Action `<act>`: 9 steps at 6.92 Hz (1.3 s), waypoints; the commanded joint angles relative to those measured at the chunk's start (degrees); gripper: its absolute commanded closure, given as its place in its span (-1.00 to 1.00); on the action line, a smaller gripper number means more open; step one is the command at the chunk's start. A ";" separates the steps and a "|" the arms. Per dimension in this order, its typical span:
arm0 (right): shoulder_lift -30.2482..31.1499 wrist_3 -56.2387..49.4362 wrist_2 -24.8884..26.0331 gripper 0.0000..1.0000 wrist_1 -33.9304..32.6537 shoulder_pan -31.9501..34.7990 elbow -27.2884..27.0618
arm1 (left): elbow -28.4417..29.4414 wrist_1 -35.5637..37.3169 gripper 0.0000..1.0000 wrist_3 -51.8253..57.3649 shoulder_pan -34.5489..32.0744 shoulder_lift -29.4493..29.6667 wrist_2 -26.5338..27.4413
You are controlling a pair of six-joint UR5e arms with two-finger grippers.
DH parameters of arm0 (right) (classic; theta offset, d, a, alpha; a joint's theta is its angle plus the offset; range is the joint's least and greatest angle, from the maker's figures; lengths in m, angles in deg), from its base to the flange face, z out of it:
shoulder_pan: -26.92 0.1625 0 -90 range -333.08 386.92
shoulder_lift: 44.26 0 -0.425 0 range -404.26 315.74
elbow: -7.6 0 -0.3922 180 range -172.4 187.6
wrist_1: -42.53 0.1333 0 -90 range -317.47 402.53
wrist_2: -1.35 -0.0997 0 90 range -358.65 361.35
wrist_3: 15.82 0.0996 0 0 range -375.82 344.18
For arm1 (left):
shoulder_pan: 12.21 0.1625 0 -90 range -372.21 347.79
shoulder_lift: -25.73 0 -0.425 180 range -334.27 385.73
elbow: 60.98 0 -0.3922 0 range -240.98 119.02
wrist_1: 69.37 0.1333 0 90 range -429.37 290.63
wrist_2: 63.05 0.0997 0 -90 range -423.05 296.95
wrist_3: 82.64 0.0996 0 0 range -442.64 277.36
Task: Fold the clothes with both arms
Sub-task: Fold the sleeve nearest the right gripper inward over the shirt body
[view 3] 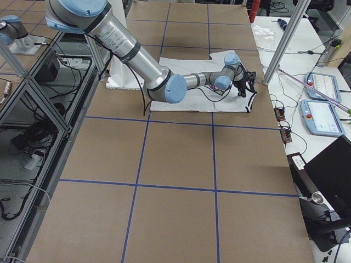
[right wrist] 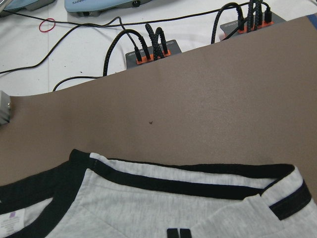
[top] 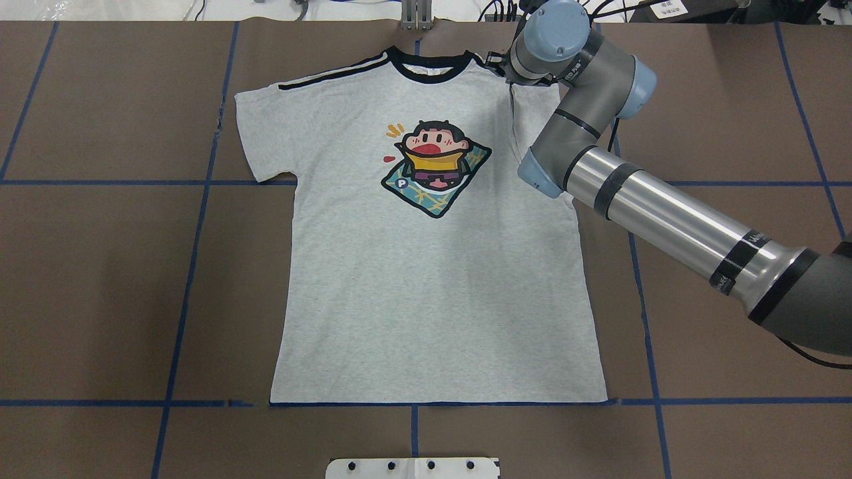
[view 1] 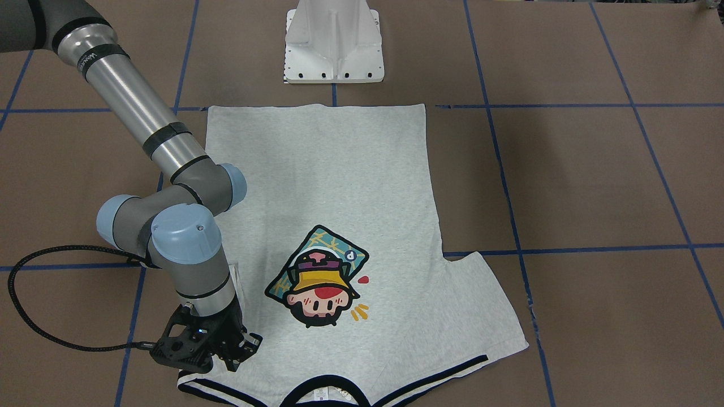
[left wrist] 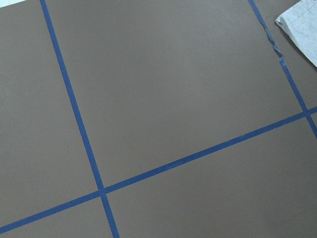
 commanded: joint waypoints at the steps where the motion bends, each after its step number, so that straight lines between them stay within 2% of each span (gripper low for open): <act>1: 0.03 -0.69 1.71 -0.98 0.00 0.08 0.99 | 0.27 0.00 -1.00 -0.48 0.17 0.45 0.07; 2: 0.12 -1.12 1.89 -1.00 0.00 0.08 -0.14 | 1.41 -0.09 -1.00 -2.14 0.44 2.72 -0.02; 3: 2.47 -0.61 1.80 -1.00 -0.09 -0.01 -5.29 | 3.59 -2.53 -1.00 -9.82 1.57 6.40 -0.02; 4: 6.59 -0.08 1.28 -1.00 -0.18 0.08 -13.00 | 3.96 -10.03 -1.00 -18.07 6.63 7.13 -0.02; 5: 10.37 0.27 0.92 -1.00 -2.79 -0.18 -20.04 | 4.49 -17.07 -1.00 -24.07 8.33 6.88 0.07; 6: 14.06 0.28 0.40 -1.00 -4.81 -0.71 -26.28 | 5.02 -23.14 -1.00 -35.09 10.61 7.14 0.16; 7: 18.10 0.37 -0.74 -1.00 -4.92 -1.32 -32.18 | 7.55 -29.29 -1.00 -41.29 13.59 8.27 0.85; 8: 22.14 0.37 -0.75 -1.00 -5.01 -2.11 -38.24 | 14.27 -30.84 -1.00 -43.27 16.49 14.81 4.43; 9: 23.84 0.37 -1.18 -1.00 -5.27 -2.21 -42.04 | 22.69 -31.20 -1.00 -43.90 20.53 22.53 6.99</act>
